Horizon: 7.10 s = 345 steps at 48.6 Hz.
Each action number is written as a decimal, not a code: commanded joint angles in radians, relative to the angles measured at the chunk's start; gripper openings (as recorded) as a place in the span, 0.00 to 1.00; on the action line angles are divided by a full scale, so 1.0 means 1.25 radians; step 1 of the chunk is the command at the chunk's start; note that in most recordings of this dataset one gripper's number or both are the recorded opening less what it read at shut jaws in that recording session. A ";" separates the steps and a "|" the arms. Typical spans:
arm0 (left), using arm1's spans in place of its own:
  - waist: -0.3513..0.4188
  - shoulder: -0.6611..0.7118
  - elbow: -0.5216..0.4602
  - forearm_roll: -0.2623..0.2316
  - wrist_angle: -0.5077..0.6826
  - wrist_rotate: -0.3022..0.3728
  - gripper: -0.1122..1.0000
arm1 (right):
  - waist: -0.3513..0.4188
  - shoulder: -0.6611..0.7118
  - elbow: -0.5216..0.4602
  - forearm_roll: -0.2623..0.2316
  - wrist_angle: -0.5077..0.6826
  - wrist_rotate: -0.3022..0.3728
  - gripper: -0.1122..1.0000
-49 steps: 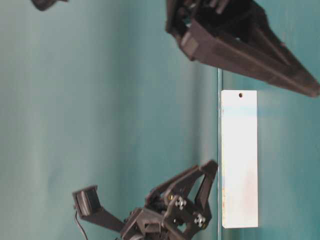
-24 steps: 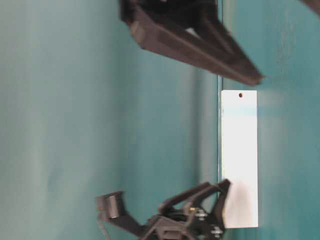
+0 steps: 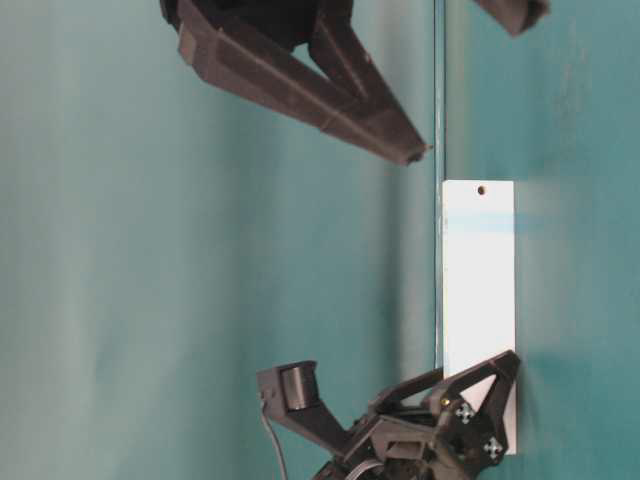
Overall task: Move the wooden board into place and insert the rod into its hole.
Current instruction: 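Close the left gripper on the board's taped end, then drag the board with the left gripper toward the table center, then move the right gripper over the wooden dowel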
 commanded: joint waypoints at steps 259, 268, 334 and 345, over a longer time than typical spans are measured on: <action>-0.447 0.314 -0.296 0.002 -0.269 -0.323 0.55 | 0.040 0.071 -0.276 0.018 0.501 0.204 0.89; -0.444 0.362 -0.275 0.001 -0.384 -0.306 0.55 | 0.053 0.199 -0.416 0.018 0.643 0.209 0.88; -0.428 0.373 -0.227 0.000 -0.449 -0.274 0.55 | 0.054 0.498 -0.614 0.082 0.644 0.308 0.68; -0.432 0.373 -0.227 0.000 -0.448 -0.274 0.55 | 0.054 0.508 -0.612 0.083 0.648 0.322 0.67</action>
